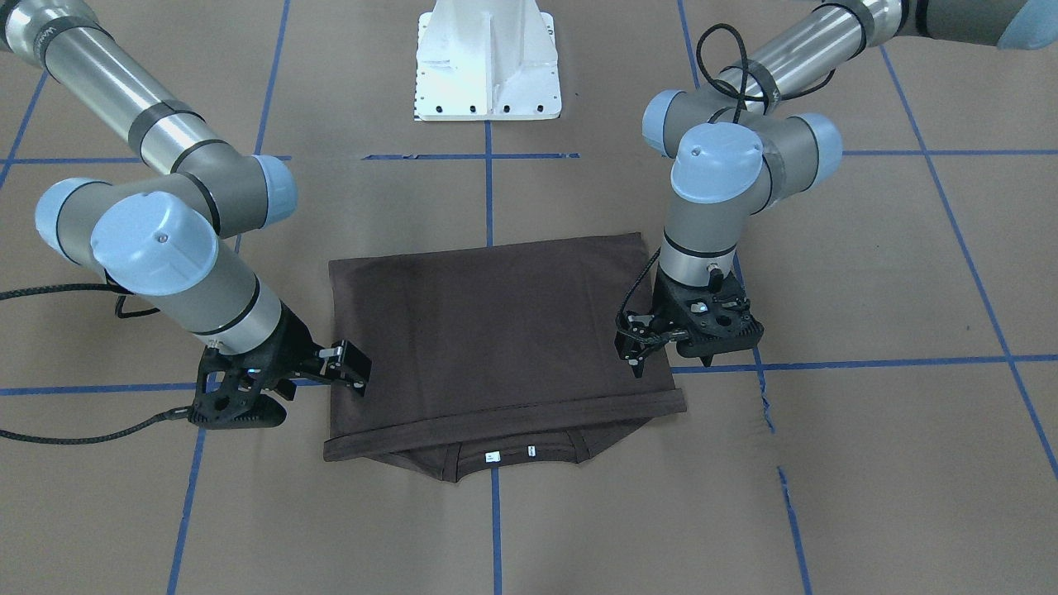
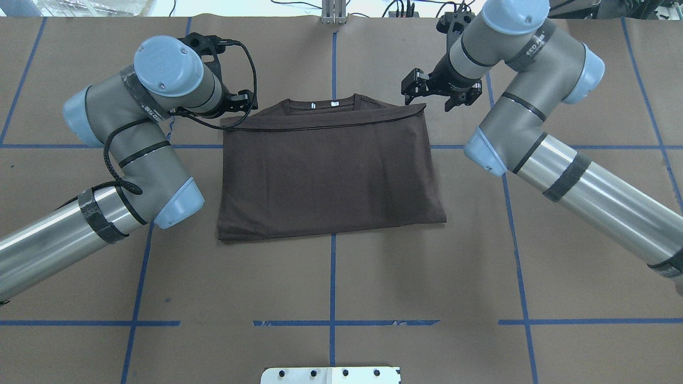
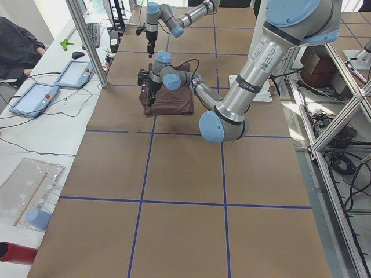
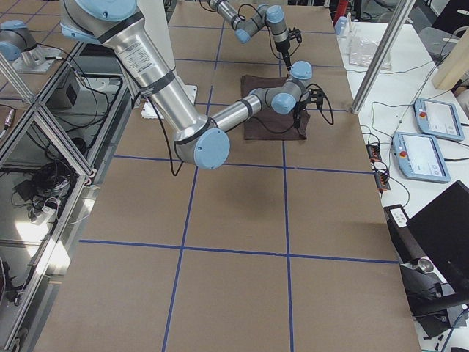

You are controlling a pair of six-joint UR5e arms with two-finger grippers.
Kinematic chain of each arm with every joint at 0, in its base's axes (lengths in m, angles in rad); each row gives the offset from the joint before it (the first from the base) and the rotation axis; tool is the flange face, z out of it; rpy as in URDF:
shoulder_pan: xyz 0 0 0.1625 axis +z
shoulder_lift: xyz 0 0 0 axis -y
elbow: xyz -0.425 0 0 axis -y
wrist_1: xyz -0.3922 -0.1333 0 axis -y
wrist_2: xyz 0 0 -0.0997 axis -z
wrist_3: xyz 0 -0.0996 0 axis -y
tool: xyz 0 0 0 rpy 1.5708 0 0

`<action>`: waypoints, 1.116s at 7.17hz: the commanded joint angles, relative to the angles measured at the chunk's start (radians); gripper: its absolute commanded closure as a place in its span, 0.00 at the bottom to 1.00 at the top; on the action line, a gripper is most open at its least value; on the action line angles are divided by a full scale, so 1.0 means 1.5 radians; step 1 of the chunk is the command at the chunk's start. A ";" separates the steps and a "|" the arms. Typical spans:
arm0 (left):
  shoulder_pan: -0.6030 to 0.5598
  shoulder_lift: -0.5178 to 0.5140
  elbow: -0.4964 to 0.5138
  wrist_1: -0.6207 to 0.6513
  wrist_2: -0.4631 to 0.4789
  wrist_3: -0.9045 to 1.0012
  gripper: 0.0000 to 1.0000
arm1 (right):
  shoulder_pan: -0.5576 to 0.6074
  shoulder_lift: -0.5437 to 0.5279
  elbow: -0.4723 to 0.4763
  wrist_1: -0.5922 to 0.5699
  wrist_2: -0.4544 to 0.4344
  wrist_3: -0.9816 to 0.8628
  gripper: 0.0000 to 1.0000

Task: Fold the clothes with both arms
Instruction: 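Lay the hem down near the collar and open both grippers, then move the right gripper down to the folded shirt's side edge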

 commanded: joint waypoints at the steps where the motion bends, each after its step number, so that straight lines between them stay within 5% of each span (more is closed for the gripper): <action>1: 0.002 0.003 -0.042 0.007 -0.003 -0.003 0.00 | -0.070 -0.136 0.155 -0.004 -0.014 0.078 0.00; 6: 0.003 0.007 -0.051 0.007 -0.001 0.000 0.00 | -0.163 -0.169 0.160 -0.007 -0.077 0.106 0.02; 8: 0.002 0.006 -0.052 0.007 -0.001 -0.001 0.00 | -0.165 -0.168 0.154 -0.007 -0.076 0.106 0.21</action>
